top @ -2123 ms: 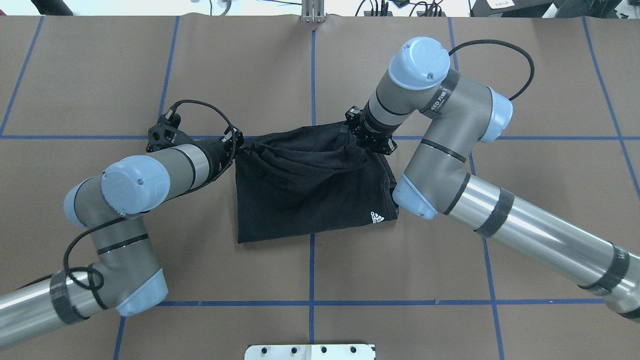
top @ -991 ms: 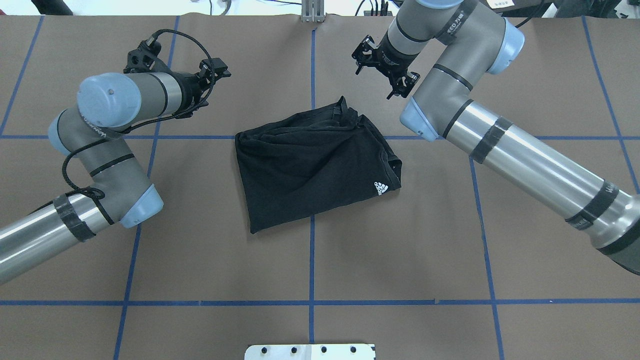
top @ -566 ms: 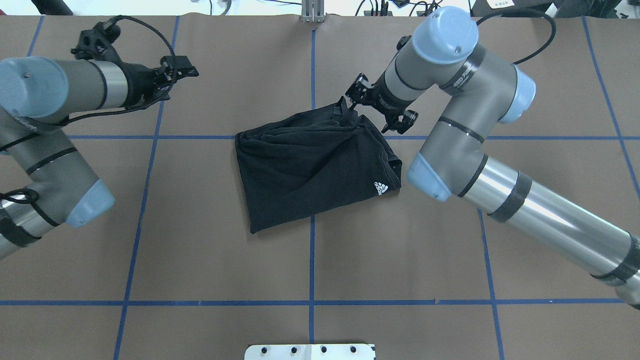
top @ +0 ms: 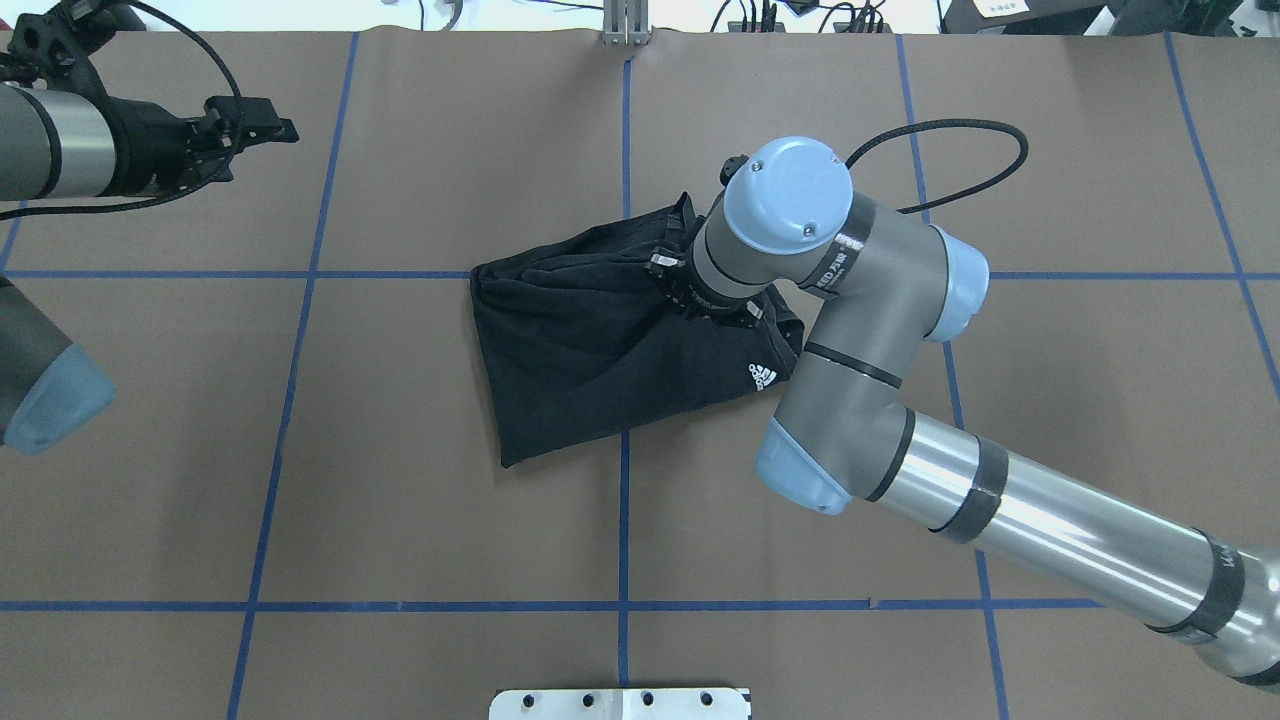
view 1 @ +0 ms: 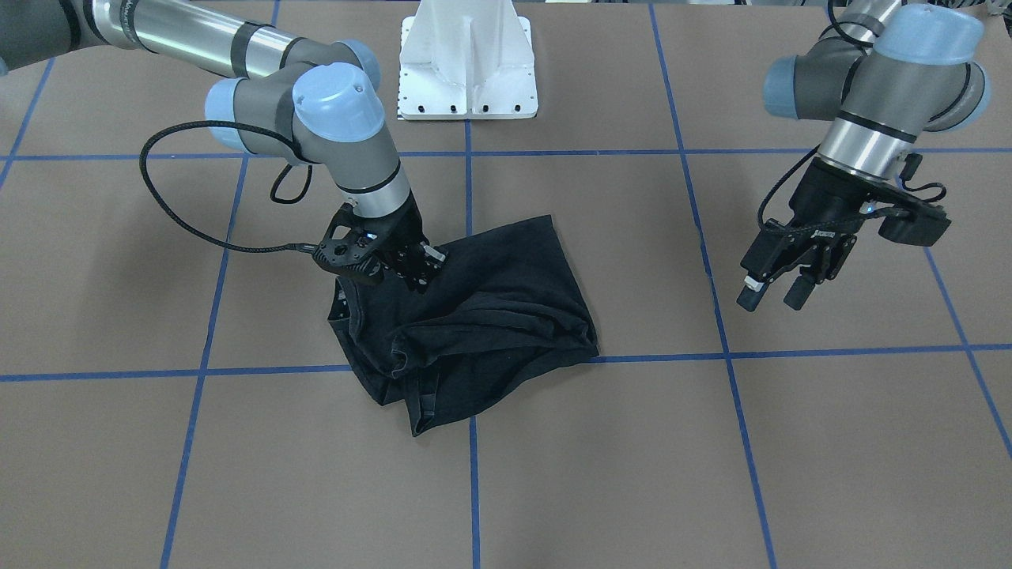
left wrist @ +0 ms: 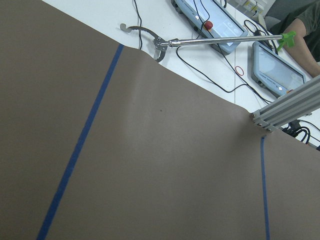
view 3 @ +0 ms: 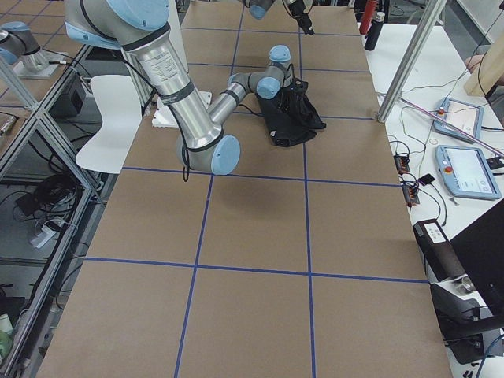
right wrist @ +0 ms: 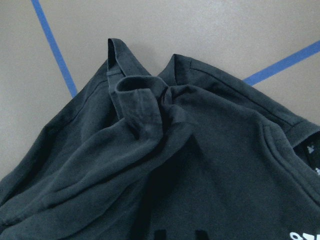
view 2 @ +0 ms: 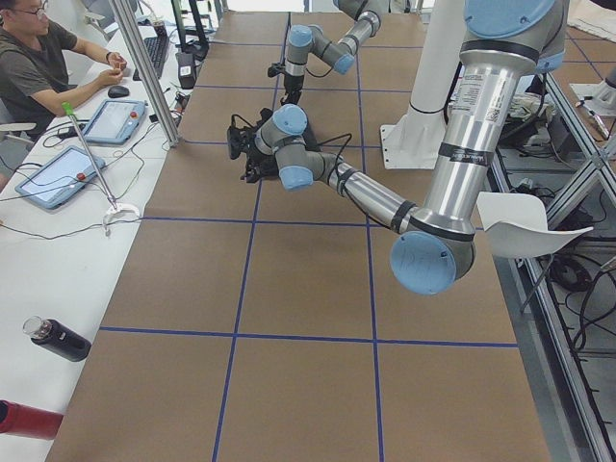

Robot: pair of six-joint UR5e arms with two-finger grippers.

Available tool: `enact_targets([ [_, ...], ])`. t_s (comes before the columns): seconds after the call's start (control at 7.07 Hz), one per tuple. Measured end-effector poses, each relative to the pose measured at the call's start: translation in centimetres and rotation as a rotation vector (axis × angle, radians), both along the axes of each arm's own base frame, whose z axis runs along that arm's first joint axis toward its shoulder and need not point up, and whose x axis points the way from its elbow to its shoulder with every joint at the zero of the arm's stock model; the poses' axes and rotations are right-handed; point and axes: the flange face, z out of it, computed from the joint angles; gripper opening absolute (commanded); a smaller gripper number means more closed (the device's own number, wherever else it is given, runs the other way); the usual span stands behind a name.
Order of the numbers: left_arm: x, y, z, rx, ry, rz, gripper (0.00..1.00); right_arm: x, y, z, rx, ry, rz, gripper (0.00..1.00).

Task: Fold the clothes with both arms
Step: 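Press the right gripper down across the folded shirt while the left arm withdraws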

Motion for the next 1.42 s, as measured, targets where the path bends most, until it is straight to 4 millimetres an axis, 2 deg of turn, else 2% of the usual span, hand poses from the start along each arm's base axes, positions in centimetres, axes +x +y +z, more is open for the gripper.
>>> enact_targets([
  [0.14,-0.3,0.1,0.1,0.001,-0.003,0.0,1.0,-2.0,-1.3,-0.8,0.002,0.023,0.009,0.0],
  [0.42,-0.5,0.0,0.2,-0.001,-0.005,-0.003,1.0,-5.9,-4.5,-1.0,0.021,0.059,0.035,0.0],
  [0.57,-0.6,0.0,0.2,-0.004,-0.007,-0.004,1.0,-7.3,-6.6,-0.7,0.034,0.069,0.046,0.0],
  [0.71,-0.6,0.0,0.2,-0.006,-0.007,-0.005,1.0,-7.7,-9.1,-0.4,0.045,0.085,0.056,0.0],
  [0.99,-0.7,-0.1,0.2,-0.007,-0.006,-0.007,1.0,-7.1,-13.4,1.6,0.061,0.093,0.092,0.0],
  [1.13,-0.7,-0.1,0.2,-0.008,-0.006,-0.008,1.0,-5.4,-15.7,1.6,0.071,0.089,0.116,0.0],
  [1.42,-0.7,-0.1,0.2,-0.008,-0.006,-0.008,1.0,-0.6,-19.7,1.1,0.08,0.084,0.113,0.0],
])
